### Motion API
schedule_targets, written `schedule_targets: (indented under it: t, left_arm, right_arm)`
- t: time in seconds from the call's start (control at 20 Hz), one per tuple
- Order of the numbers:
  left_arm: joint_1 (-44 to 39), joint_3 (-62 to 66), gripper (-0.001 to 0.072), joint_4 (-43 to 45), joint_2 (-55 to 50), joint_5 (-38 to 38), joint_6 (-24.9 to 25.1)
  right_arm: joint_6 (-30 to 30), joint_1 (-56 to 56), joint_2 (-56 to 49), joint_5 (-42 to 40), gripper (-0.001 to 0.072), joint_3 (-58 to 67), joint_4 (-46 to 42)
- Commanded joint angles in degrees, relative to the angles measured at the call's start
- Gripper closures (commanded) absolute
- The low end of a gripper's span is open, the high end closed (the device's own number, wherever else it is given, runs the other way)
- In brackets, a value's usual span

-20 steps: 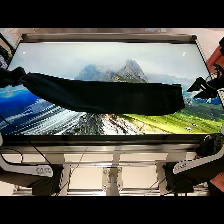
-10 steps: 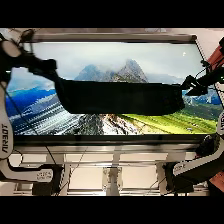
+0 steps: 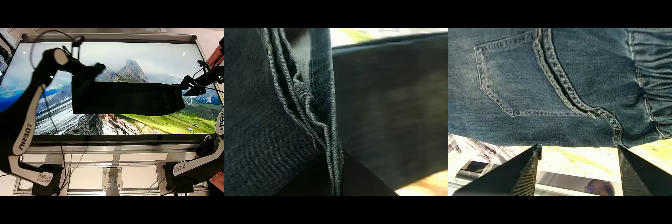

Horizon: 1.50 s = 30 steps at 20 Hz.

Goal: Fold the clothes and pants, and hang the long-sleeved shirts on hangers.

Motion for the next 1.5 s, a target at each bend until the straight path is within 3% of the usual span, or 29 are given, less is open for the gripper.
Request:
schedule_targets:
  t: [0.0,0.6,0.9,0.95,1.05,1.1,1.15,1.3,1.45]
  left_arm:
    - [-4.11,0.04,0.0673,-6.93,-4.24,2.51,0.13]
    - [-10.54,0.02,0.0673,-8.39,-6.82,-0.57,-0.09]
    - [-10.51,-0.02,0.0663,-8.57,-11.3,-14.45,-0.13]
    - [-10.51,-0.02,0.0594,-8.59,-12.11,-16.55,-0.11]
    - [-10.51,-0.02,0.0261,-8.63,-12.98,-17.66,-0.09]
    - [-10.51,-0.02,0.0165,-8.74,-12.9,-16.96,-0.07]
    - [-10.47,0.0,0.012,-10.21,-12.72,-15.69,0.63]
    - [-9.64,0.0,0.0121,-18.99,-12.04,-12.22,6.01]
    - [-6.51,0.0,0.012,-17.99,-10.01,-8.87,6.86]
  right_arm:
    - [0.02,0.02,0.04,0.35,0.0169,0.04,-0.07]
    - [0.02,0.02,0.04,0.46,0.0169,0.04,-0.26]
    - [0.02,0.02,0.04,0.48,0.0169,0.04,-0.26]
    - [0.02,0.02,0.04,0.48,0.0169,0.04,-0.26]
    - [0.02,0.02,0.04,0.48,0.0169,0.04,-0.26]
    - [0.02,0.02,0.04,0.48,0.0169,0.04,-0.26]
    - [0.02,0.02,0.04,0.48,0.0169,0.04,-0.26]
    - [0.02,0.02,0.04,0.5,0.0169,-0.11,-0.26]
    - [-0.94,0.02,0.07,0.9,0.0168,-1.29,-0.28]
